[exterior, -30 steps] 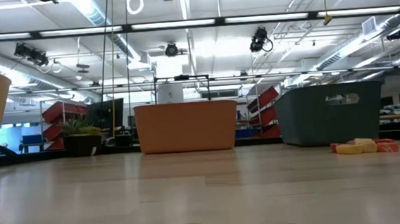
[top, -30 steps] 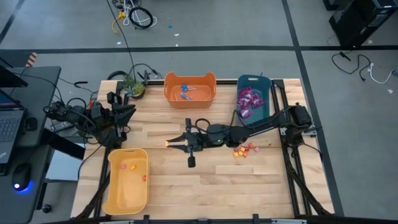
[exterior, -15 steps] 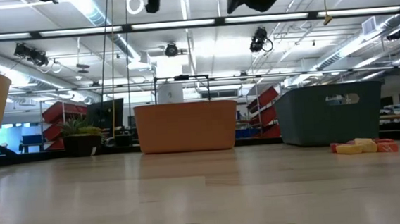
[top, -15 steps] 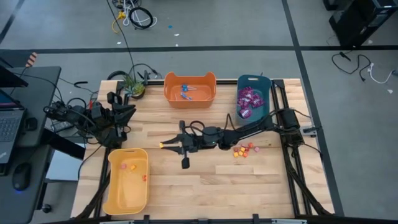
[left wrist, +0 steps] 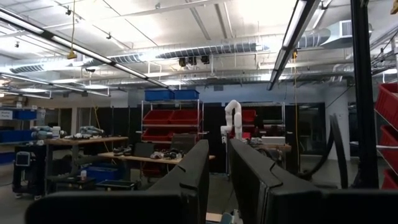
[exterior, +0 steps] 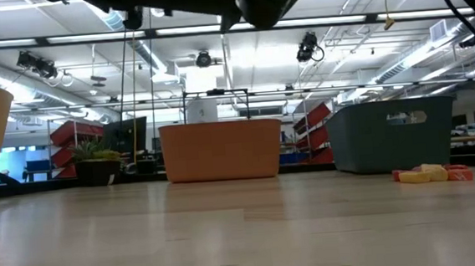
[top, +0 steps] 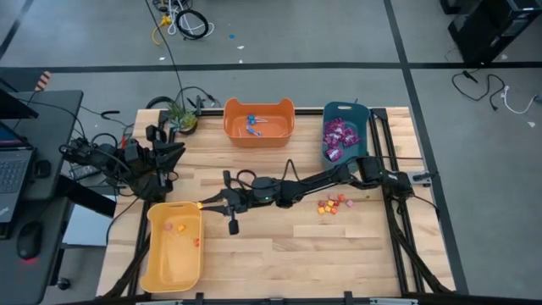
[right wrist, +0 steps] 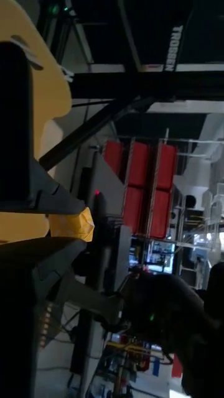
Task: Sort candy
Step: Put the yellow candy into the yellow bin
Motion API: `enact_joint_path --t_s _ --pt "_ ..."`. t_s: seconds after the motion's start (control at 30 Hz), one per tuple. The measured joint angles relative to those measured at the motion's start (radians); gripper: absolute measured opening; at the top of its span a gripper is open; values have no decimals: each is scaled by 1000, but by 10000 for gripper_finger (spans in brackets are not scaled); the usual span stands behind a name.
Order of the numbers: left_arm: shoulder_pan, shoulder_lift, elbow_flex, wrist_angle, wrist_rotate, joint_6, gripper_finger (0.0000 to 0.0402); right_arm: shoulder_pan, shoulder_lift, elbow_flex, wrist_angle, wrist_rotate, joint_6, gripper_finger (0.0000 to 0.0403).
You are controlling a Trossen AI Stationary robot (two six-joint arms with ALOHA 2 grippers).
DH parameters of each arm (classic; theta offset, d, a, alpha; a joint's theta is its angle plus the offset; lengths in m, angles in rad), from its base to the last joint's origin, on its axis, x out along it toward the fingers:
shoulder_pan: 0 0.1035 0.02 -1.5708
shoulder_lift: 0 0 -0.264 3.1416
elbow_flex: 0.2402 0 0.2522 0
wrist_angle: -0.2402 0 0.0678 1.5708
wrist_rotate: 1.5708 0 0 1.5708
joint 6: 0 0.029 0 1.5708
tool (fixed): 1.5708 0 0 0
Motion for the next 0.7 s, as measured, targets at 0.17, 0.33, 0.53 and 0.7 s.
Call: enact_joint_path --t_s 0.17,0.33,0.53,0.7 --pt "0 0 0 0 0 0 67 -10 53 62 1 -27 27 41" --pt "0 0 0 0 0 0 67 -23 114 115 -6 -38 60 41" --pt "0 0 0 0 0 0 67 -29 194 179 -8 -53 106 41" --pt "0 0 0 -1 0 0 67 -38 244 237 -40 -85 150 41"
